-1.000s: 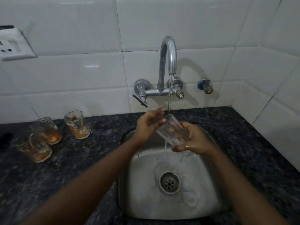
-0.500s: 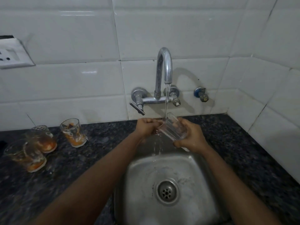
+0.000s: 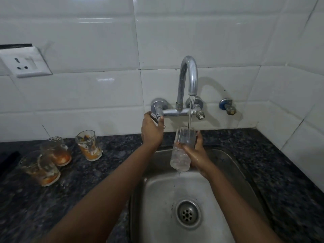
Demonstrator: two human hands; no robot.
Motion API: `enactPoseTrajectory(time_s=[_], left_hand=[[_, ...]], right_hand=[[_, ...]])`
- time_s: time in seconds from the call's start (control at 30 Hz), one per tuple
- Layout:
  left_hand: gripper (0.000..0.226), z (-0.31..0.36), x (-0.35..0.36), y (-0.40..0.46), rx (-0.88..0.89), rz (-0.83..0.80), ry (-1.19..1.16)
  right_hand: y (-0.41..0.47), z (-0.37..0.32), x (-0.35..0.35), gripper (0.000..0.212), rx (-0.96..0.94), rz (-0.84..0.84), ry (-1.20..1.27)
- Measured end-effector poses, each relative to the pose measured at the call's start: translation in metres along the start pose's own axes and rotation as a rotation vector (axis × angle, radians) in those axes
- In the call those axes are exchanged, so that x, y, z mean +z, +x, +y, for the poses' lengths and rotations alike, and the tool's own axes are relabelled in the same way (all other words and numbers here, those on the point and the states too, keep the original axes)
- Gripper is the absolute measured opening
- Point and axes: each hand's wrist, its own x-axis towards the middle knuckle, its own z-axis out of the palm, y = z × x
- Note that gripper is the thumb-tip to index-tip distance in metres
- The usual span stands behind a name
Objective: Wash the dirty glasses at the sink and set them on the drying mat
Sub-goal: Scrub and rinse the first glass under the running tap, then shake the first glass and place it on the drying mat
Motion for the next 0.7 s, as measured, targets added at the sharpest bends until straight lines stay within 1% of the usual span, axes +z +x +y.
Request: enactPoseTrajectory(time_s=[0.07,0.17,0.2,0.23,0.3,0.37,0.47,0.53,0.6,0.63,0.7], left_hand=[[0.040,-0.001,0.003,0.005,0.015,0.017,0.072],[0.039,-0.006,0.006,0.004,0.047,0.043,0.134],[0.040,-0.007,0.007,0.005,0.069,0.053,0.165],[0.041,-0.008,0.009,0.007,0.109,0.051,0.228],[0.049,-0.010,0.011,0.011,0.236,0.001,0.442],[0.057,-0.009,0.012,0.014,0.357,-0.022,0.594],[0.067,-0.008,0.010,0.014,0.427,-0.054,0.731],[0.076,-0.009,0.007,0.008,0.449,-0.068,0.731],[0.090,-0.020,-0.001,-0.009,0.516,-0.058,0.627],[0.097,-0.029,-0.004,-0.020,0.581,-0.101,0.597],[0.100,-0.048,-0.014,-0.044,0.726,-0.305,0.546]], right_hand=[[0.007,0.001,0.008,0.090,0.107,0.040,0.181],[0.014,-0.009,0.011,0.053,0.332,0.046,0.410],[0.014,-0.013,0.011,0.049,0.425,0.027,0.490],[0.014,-0.016,0.011,0.049,0.501,0.019,0.574],[0.014,-0.018,0.008,0.051,0.564,0.034,0.704],[0.014,-0.015,0.007,0.052,0.588,0.032,0.754],[0.009,-0.009,0.005,0.053,0.630,0.049,0.803],[0.001,-0.007,0.004,0.054,0.642,0.028,0.791],[-0.008,-0.006,0.003,0.054,0.648,-0.052,0.743],[-0.013,-0.006,0.002,0.054,0.656,-0.111,0.714],[-0.022,-0.011,0.003,0.056,0.669,-0.254,0.656]])
